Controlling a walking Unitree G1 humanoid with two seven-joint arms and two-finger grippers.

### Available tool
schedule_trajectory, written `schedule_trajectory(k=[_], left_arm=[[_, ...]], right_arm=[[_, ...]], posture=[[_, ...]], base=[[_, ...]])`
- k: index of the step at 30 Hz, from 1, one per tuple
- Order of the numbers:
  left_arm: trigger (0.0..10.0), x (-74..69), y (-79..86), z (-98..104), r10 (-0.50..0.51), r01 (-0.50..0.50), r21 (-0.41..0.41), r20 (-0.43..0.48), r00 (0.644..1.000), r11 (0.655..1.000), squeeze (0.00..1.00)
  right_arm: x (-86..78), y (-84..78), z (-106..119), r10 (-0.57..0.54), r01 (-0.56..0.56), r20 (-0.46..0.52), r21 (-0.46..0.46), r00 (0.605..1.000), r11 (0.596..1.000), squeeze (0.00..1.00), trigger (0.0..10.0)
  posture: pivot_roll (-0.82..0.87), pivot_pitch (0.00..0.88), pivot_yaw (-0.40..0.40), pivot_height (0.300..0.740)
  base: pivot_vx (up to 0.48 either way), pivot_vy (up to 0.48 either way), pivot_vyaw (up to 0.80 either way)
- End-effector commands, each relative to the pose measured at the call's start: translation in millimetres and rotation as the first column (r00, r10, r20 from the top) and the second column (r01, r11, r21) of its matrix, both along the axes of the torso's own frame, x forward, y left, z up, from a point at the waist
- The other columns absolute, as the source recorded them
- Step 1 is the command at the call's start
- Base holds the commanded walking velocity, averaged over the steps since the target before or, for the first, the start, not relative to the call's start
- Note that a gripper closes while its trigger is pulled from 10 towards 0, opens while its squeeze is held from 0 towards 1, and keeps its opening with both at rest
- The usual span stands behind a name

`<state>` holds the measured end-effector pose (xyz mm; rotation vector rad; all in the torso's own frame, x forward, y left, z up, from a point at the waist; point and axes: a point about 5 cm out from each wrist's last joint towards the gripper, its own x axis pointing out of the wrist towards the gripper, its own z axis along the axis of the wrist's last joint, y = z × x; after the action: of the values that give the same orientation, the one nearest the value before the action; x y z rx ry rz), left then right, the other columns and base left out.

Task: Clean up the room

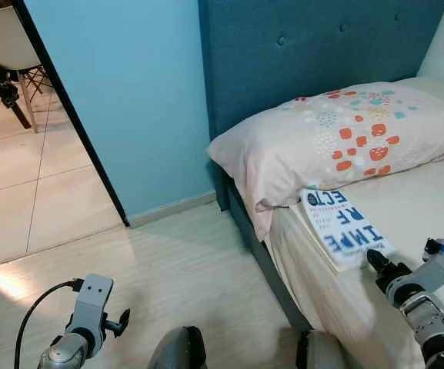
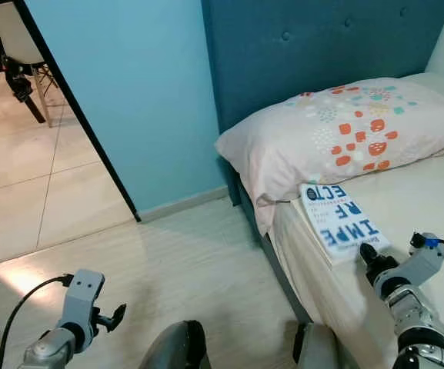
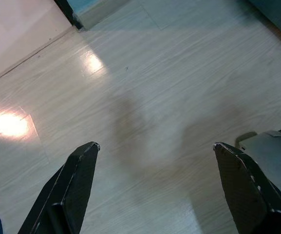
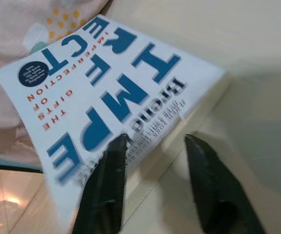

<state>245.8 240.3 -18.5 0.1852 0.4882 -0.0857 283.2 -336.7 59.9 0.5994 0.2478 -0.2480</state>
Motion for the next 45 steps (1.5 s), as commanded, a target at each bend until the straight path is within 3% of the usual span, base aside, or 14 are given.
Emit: schedule_trajectory(k=[1,12,13,18,20,21,23,24,26,31,35,37,39,45], left_arm=[[10.0,-4.0,-0.8,-3.7,-0.002,0.002,0.002,-0.017,1.000,1.000,0.00],[10.0,-0.6,-8.2,-5.0,0.000,0.000,-0.006,-0.025,1.000,1.000,0.00],[10.0,-1.1,-10.3,-6.3,-0.003,0.003,-0.008,-0.031,1.000,1.000,0.00],[10.0,-3.4,-13.4,-10.5,0.012,-0.013,-0.014,-0.059,0.998,1.000,0.00],[10.0,-8.1,-4.6,-16.2,0.119,-0.118,0.013,-0.118,0.986,0.993,0.00],[10.0,-8.1,-4.6,-16.2,0.119,-0.118,0.013,-0.118,0.986,0.993,0.00],[10.0,-11.5,6.8,-18.7,0.235,-0.231,0.041,-0.164,0.958,0.972,0.00],[10.0,-11.5,6.8,-18.7,0.235,-0.231,0.041,-0.164,0.958,0.972,0.00],[10.0,-13.4,15.6,-19.0,0.319,-0.314,0.054,-0.188,0.929,0.948,0.00],[10.0,-13.1,20.7,-17.4,0.380,-0.375,0.062,-0.181,0.907,0.925,0.00],[10.0,-15.1,21.0,-18.8,0.392,-0.388,0.062,-0.185,0.901,0.920,0.00],[10.0,-22.3,21.6,-23.7,0.416,-0.411,0.068,-0.210,0.885,0.909,0.00],[10.0,-22.3,21.6,-23.7,0.416,-0.411,0.068,-0.210,0.885,0.909,0.00],[10.0,-58.5,26.3,-44.4,0.462,-0.445,0.130,-0.324,0.826,0.886,0.00]], right_arm=[[-3.6,-2.2,-3.0,-0.019,0.019,-0.011,-0.001,1.000,1.000,1.00,10.0],[-9.6,-22.9,10.2,-0.114,0.115,0.016,-0.050,0.993,0.992,1.00,10.0],[-11.1,-25.3,11.7,-0.130,0.131,0.024,-0.068,0.991,0.989,0.02,10.0],[-14.0,-26.9,13.2,-0.168,0.173,0.061,-0.096,0.984,0.980,0.00,10.0],[-6.7,2.7,10.4,-0.043,0.048,0.197,-0.016,0.979,0.999,0.00,10.0],[-6.7,2.7,10.4,-0.043,0.048,0.197,-0.016,0.979,0.999,0.00,10.0],[1.0,34.9,19.3,0.061,-0.072,0.358,0.019,0.932,0.997,0.00,10.0],[1.0,34.9,19.3,0.061,-0.072,0.358,0.019,0.932,0.997,0.00,10.0],[9.3,54.1,38.6,0.107,-0.141,0.483,0.036,0.869,0.989,0.00,10.0],[31.8,82.8,64.4,0.262,-0.310,0.558,-0.009,0.787,0.951,0.00,10.0],[39.0,96.4,63.9,0.328,-0.368,0.537,-0.036,0.777,0.929,0.00,10.0],[46.7,122.2,50.9,0.426,-0.450,0.458,-0.063,0.780,0.891,0.00,10.0],[46.7,122.2,50.9,0.426,-0.450,0.458,-0.063,0.780,0.891,0.00,10.0],[18.1,178.1,-27.2,0.636,-0.630,0.097,-0.084,0.766,0.772,0.00,10.0]], posture=[[0.13,0.157,0.106,0.555],[0.11,0.117,0.093,0.555],[0.10,0.100,0.088,0.555],[0.09,0.087,0.083,0.555],[0.06,0.040,0.067,0.565],[0.06,0.040,0.067,0.565],[0.05,0.000,0.050,0.575],[0.05,0.000,0.050,0.575],[0.05,0.000,0.037,0.585],[0.05,0.000,0.008,0.600],[0.05,0.000,-0.001,0.605],[0.06,0.000,-0.009,0.615],[0.06,0.000,-0.009,0.615],[0.07,0.000,-0.036,0.635]], base=[[0.000,0.000,0.00],[0.000,0.000,0.00],[0.000,0.000,0.00],[0.000,0.000,0.00],[0.000,0.000,0.00],[0.000,0.000,0.00],[0.000,0.000,0.00],[0.000,0.000,0.00],[-0.240,0.000,0.00],[-0.353,0.000,0.00],[0.000,0.000,0.00],[0.000,0.000,0.00],[0.000,0.000,0.00],[0.000,0.000,0.00]])
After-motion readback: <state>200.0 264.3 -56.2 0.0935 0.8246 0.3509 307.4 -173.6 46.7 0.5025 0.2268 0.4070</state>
